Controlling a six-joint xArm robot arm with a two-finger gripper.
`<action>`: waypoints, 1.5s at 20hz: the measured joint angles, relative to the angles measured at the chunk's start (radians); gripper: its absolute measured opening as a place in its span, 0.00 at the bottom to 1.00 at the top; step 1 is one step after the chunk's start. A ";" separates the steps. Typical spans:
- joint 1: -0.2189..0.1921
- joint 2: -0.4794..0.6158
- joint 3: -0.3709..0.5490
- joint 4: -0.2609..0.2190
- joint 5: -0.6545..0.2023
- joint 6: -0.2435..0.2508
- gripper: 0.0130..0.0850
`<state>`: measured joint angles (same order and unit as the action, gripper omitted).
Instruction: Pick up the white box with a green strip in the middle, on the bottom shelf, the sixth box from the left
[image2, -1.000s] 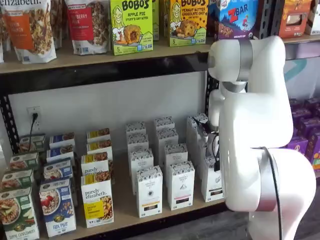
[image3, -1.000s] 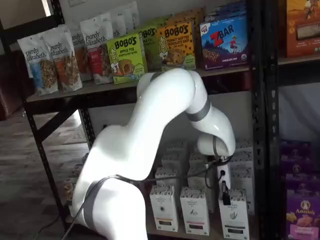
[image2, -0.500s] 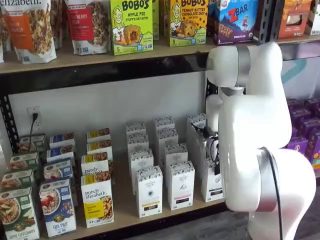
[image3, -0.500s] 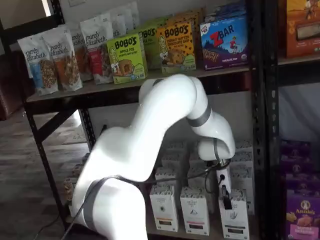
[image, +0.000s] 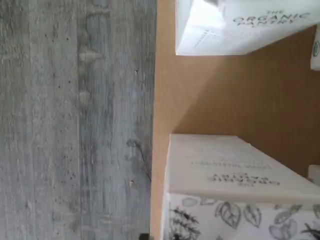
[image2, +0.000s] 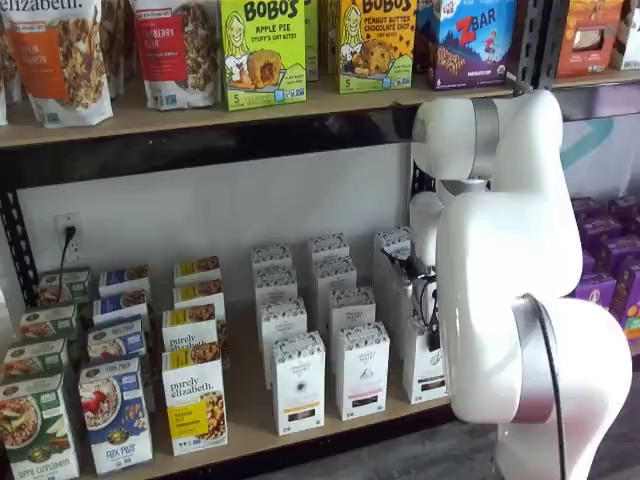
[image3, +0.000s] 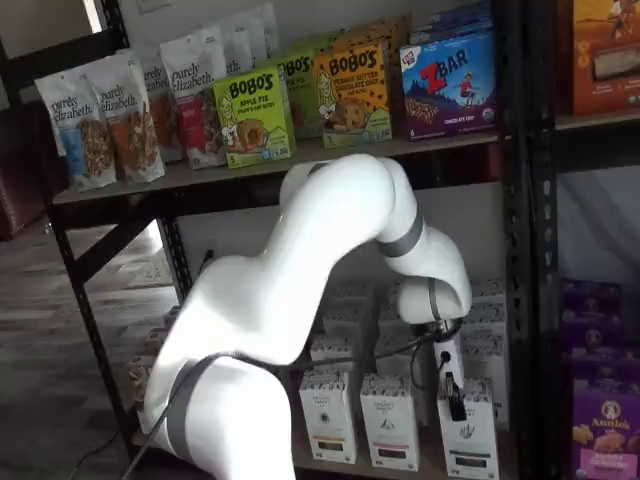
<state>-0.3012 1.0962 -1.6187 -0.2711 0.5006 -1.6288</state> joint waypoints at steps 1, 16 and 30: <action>0.000 0.001 -0.002 -0.001 0.001 0.001 0.83; 0.008 0.000 -0.016 -0.071 0.039 0.068 0.67; 0.001 -0.072 0.112 -0.199 -0.052 0.185 0.50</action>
<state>-0.2999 1.0243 -1.5066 -0.4706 0.4489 -1.4438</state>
